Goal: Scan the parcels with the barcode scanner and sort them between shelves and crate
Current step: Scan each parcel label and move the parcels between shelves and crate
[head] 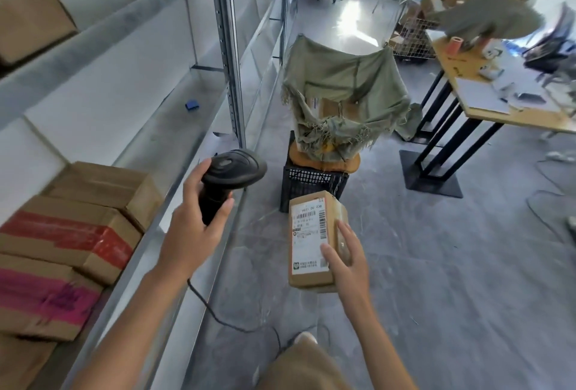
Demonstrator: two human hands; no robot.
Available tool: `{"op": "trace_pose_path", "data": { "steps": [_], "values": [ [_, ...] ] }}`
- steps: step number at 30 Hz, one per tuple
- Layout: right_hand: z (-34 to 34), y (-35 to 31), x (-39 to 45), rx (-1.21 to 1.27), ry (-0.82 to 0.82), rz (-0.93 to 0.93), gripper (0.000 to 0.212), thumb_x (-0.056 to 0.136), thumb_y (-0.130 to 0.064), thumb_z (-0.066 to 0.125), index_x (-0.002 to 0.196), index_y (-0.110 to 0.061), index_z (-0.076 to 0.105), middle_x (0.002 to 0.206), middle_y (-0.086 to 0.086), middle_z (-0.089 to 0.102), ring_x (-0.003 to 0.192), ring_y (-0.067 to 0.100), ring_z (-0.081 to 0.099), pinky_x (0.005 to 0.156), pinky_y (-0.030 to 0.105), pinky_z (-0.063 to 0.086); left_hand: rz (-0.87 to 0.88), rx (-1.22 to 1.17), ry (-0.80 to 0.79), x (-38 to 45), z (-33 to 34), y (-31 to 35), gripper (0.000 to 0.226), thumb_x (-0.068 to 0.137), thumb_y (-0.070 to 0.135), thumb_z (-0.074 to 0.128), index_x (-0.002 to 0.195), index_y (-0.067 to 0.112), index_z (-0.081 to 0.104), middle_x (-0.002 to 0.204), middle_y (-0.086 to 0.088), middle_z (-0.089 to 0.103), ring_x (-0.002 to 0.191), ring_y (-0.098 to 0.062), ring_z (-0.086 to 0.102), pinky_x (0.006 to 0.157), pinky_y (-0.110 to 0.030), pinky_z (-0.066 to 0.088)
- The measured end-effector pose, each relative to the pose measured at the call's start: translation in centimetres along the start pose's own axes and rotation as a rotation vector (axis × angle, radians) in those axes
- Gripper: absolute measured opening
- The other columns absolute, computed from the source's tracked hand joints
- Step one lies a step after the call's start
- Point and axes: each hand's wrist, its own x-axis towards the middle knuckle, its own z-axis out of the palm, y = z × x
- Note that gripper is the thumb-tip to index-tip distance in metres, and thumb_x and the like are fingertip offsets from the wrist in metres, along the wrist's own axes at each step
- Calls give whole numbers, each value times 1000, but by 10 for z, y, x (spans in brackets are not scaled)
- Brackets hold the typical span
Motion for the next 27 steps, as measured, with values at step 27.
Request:
{"op": "trace_pose_path", "data": {
  "steps": [27],
  "values": [
    [-24, -19, 401, 65, -12, 101, 64, 70, -57, 69, 132, -55, 54, 147, -17, 49, 134, 9, 49, 106, 49, 48, -128, 68, -19, 339, 241, -110, 66, 95, 35, 59, 138, 63, 19, 129, -16, 63, 99, -34, 69, 76, -32, 56]
  ]
}}
